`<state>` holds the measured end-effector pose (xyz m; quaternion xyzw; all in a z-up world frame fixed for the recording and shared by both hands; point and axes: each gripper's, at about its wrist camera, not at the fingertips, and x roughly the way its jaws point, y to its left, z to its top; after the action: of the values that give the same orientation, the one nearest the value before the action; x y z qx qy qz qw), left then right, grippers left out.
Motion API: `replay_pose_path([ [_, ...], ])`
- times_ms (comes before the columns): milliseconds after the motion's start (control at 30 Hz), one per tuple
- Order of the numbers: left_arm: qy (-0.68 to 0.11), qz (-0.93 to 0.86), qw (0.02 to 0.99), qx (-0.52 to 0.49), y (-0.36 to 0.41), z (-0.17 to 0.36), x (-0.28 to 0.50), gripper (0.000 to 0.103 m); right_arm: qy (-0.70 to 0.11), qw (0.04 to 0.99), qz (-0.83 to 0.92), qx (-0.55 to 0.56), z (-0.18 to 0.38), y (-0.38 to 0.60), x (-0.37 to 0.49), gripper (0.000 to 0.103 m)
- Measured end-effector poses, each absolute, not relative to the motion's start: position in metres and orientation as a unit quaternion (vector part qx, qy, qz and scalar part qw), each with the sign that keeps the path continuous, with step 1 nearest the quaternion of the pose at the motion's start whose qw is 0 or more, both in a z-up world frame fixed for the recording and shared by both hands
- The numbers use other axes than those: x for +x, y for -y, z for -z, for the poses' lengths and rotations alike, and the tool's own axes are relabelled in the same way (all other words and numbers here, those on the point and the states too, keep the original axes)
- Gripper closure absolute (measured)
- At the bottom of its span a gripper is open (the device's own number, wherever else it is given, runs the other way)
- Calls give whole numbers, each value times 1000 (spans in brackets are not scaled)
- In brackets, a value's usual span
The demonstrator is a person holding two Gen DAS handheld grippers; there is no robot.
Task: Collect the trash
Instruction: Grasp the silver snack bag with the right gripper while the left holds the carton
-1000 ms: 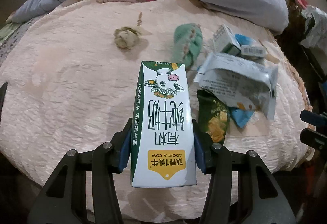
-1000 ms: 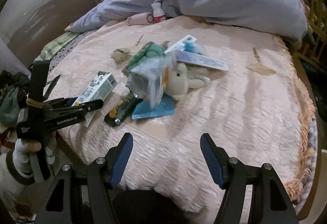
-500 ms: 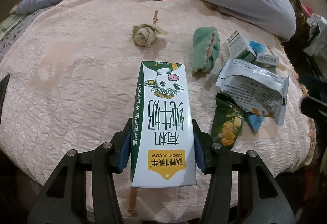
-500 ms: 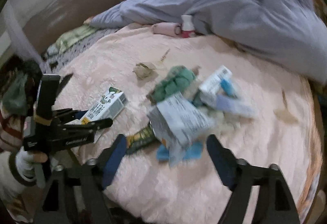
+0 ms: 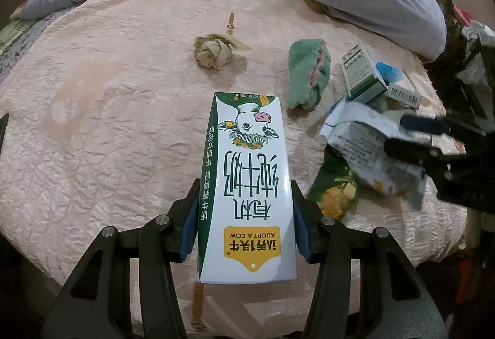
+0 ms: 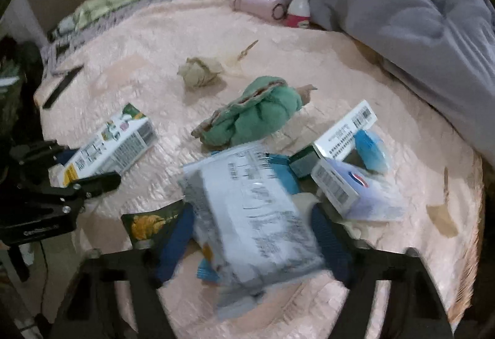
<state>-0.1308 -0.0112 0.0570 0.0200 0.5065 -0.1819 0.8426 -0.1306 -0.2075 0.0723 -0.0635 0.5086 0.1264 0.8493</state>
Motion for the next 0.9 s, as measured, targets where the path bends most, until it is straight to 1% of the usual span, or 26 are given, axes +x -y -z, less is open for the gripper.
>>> replay_pose_path([
  [33, -506, 183, 843, 20, 12, -58, -131, 53, -511, 848, -130, -52, -72, 210, -134, 52],
  [67, -504, 184, 844, 20, 13, -59, -133, 53, -510, 849, -133, -40, -71, 213, -139, 59],
  [100, -502, 186, 844, 20, 14, -60, -134, 53, -508, 850, -134, -35, -71, 214, -143, 69],
  [267, -497, 189, 846, 22, 18, -64, -140, 53, -509, 847, -148, -43, -69, 206, -162, 70],
  [300, -496, 189, 847, 23, 18, -65, -142, 53, -504, 849, -147, -49, -70, 204, -163, 67],
  [333, -496, 189, 847, 23, 18, -65, -143, 53, -499, 853, -140, -59, -71, 203, -164, 56],
  [367, -495, 188, 848, 24, 17, -65, -146, 53, -498, 854, -136, -65, -71, 201, -163, 49],
  [400, -496, 187, 848, 24, 16, -66, -146, 53, -500, 853, -136, -67, -71, 201, -162, 32],
  [433, -497, 186, 847, 23, 16, -65, -146, 53, -500, 852, -137, -66, -71, 200, -161, 23],
  [600, -501, 185, 845, 21, 16, -64, -144, 53, -524, 839, -142, -48, -54, 207, -149, 23],
  [733, -505, 186, 843, 21, 18, -61, -143, 53, -525, 836, -160, -24, -48, 209, -153, 23],
  [767, -504, 187, 843, 21, 19, -61, -143, 53, -532, 830, -165, -21, -44, 208, -156, 25],
  [800, -502, 188, 844, 21, 19, -62, -143, 53, -532, 830, -165, -23, -42, 207, -159, 30],
  [867, -500, 189, 845, 21, 19, -64, -144, 53, -524, 836, -158, -25, -43, 209, -166, 36],
  [900, -499, 190, 845, 20, 20, -66, -145, 53, -522, 838, -158, -16, -45, 212, -169, 44],
])
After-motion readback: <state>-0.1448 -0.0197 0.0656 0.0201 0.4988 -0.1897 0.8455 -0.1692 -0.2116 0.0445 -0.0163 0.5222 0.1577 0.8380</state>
